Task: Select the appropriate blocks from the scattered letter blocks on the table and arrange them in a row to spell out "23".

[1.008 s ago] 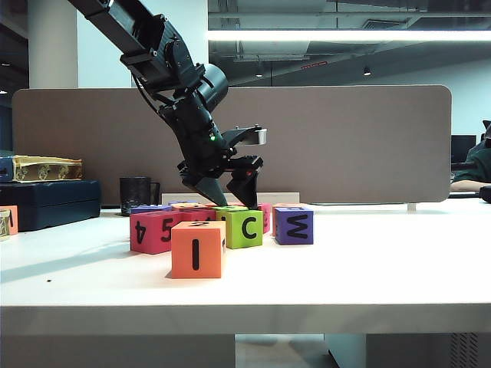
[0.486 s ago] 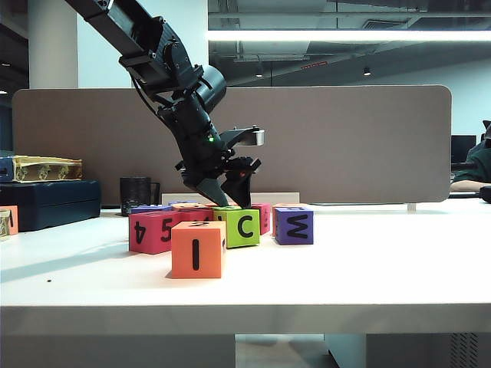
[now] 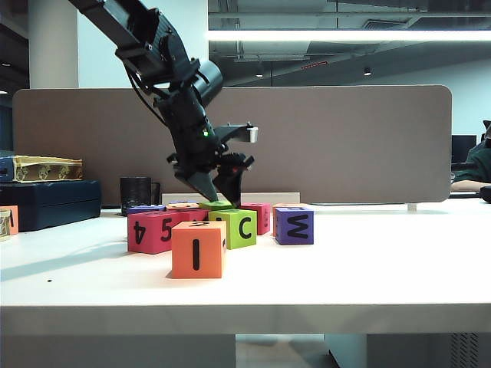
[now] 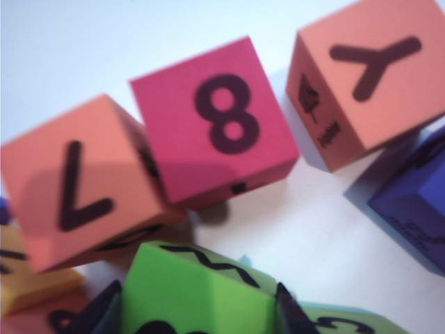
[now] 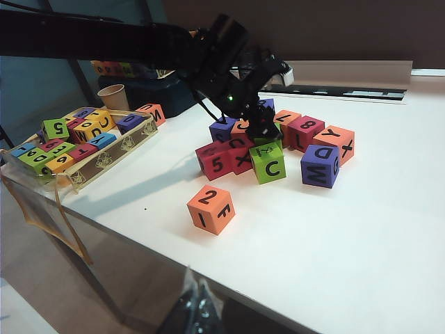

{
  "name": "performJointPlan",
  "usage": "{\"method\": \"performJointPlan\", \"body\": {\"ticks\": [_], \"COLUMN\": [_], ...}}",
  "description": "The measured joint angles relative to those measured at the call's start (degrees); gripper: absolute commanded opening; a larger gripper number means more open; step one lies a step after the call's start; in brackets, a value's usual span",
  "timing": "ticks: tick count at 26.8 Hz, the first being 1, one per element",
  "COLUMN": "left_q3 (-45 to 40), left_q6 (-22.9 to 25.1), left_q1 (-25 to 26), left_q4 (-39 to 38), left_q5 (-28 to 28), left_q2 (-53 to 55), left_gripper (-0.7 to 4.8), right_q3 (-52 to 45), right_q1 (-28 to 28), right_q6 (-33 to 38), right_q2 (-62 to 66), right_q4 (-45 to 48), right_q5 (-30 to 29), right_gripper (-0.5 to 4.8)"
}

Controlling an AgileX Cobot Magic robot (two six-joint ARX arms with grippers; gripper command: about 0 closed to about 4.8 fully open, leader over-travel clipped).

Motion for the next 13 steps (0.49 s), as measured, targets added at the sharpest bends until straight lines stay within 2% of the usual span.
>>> {"method": "performJointPlan", "body": {"ticks": [8, 13], "left_q3": [0.0, 0.0], "left_q6": [-0.3, -0.5], "left_q1": [0.0, 0.0], "left_q4": [1.3, -1.2], "left_q5": [0.0, 0.5], "left_q2": [-3.4, -6.2], "left_gripper": [2.63, 2.63], "right_q3": [0.0, 0.0], "right_q1": [0.0, 0.0], "right_q6": [0.0, 0.0], "right_q2": [0.0, 0.0], "right_q4": [0.0, 0.0], "right_q5": [0.0, 0.0], "right_gripper": [-0.01, -0.01]}}
